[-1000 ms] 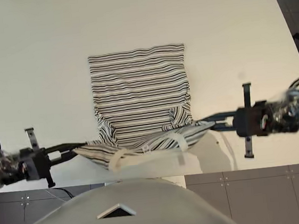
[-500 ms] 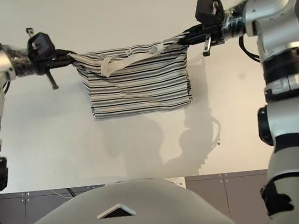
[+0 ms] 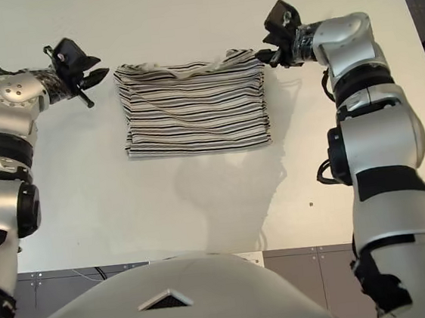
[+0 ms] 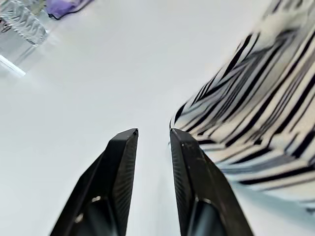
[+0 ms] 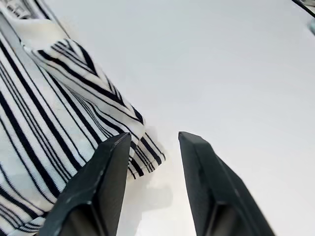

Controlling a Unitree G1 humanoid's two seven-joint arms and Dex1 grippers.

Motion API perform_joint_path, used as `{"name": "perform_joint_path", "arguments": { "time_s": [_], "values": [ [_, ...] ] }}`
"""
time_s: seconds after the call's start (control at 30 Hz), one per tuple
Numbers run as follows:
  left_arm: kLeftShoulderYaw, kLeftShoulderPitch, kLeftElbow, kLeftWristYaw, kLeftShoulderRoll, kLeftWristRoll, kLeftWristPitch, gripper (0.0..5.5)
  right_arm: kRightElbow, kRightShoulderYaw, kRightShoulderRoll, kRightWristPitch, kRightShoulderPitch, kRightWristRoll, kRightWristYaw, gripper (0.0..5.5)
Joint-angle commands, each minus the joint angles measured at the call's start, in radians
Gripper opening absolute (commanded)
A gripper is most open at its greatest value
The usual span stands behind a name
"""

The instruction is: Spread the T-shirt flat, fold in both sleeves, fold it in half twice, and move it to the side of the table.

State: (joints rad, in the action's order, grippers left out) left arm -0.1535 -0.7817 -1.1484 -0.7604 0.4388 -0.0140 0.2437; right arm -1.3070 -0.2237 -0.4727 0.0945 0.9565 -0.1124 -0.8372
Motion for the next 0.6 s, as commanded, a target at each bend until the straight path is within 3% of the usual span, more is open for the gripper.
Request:
{"name": "perform_joint_path", "arguments": {
  "time_s": [0.03, 0.13, 0.27, 0.4, 0.6],
  "values": [
    [0.052, -0.011, 0.006, 0.061, -0.033, 0.017, -0.062, 1.18, 0.015, 0.059, 0.025, -0.007, -0.043, 0.02, 0.059, 2.36],
    [0.019, 0.024, 0.098, 0.146, -0.004, -0.061, -0.012, 1.18, 0.048, 0.103, 0.038, 0.043, -0.05, 0.042, 0.087, 2.91],
    [-0.058, 0.254, 0.664, 0.129, 0.03, -0.137, 0.015, 1.18, 0.105, 0.091, 0.049, 0.19, -0.083, 0.009, 0.074, 2.91],
    [-0.189, 0.517, 1.146, 0.049, 0.068, -0.203, -0.036, 1.18, 0.078, -0.091, 0.001, 0.355, -0.126, -0.217, 0.209, 2.91],
    [-0.305, 0.766, 1.232, 0.025, 0.19, -0.401, -0.037, 1.18, 0.051, -0.342, -0.095, 0.542, -0.132, -0.524, 0.339, 2.91]
  ]
}}
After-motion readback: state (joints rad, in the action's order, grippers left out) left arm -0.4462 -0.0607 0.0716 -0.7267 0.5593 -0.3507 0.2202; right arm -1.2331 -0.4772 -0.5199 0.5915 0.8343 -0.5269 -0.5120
